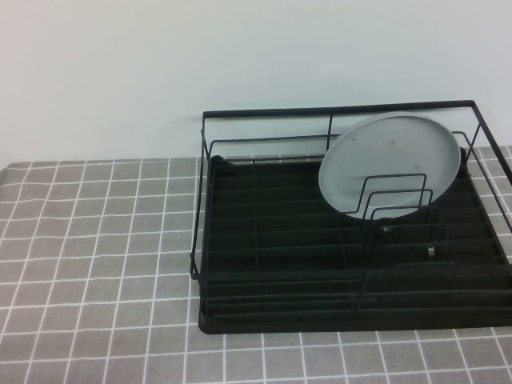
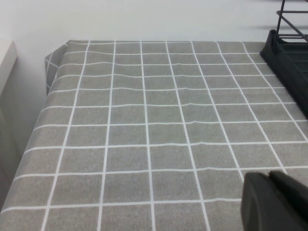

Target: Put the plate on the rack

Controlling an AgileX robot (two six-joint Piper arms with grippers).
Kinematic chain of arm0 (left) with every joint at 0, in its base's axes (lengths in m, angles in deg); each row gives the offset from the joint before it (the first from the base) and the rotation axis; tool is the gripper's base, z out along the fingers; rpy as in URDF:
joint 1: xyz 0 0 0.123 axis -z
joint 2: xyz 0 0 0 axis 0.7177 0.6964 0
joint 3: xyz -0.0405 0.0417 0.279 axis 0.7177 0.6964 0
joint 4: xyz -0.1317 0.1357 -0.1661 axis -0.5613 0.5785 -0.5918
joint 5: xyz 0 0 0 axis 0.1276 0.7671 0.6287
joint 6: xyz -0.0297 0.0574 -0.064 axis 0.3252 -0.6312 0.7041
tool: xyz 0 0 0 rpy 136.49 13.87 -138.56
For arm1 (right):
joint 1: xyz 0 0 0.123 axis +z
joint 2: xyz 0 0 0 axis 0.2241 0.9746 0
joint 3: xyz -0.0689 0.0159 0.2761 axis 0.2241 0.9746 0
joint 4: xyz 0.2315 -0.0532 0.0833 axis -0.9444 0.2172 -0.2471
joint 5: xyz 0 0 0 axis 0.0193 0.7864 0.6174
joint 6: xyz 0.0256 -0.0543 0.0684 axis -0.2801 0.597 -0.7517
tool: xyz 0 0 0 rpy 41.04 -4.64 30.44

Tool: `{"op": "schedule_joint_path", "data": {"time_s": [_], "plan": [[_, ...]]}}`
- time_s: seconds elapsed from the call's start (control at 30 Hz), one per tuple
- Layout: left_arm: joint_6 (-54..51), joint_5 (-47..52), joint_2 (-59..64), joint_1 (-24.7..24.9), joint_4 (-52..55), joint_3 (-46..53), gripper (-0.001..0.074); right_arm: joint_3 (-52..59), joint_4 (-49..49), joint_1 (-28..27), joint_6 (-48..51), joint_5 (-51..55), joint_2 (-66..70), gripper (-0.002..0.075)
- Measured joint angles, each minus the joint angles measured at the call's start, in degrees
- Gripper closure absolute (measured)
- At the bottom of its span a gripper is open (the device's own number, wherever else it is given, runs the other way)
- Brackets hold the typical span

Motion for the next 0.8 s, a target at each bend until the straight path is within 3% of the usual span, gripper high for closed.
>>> {"op": "schedule_joint_path", "data": {"time_s": [0.3, 0.5, 0.57, 0.73, 0.8], "plan": [[0.0, 0.0, 0.0, 0.0, 0.0, 0.0, 0.0735, 0.0, 0.0, 0.0, 0.0, 0.0, -0.5, 0.0729], [-1.0, 0.0, 0.0, 0.0, 0.0, 0.0, 0.0735, 0.0, 2.7, 0.0, -0.7, -3.3, -8.8, 0.0729], [-1.0, 0.0, 0.0, 0.0, 0.0, 0.0, 0.0735, 0.0, 8.1, -0.1, -8.6, -6.0, -11.0, 0.0729], [-1.0, -0.1, 0.0, 0.0, 0.0, 0.0, 0.0735, 0.0, 39.2, -2.5, -45.5, -7.1, -11.1, 0.0729], [-1.0, -0.1, 0.0, 0.0, 0.0, 0.0, 0.0735, 0.0, 48.3, -3.0, -52.6, -7.2, -11.1, 0.0729]]}}
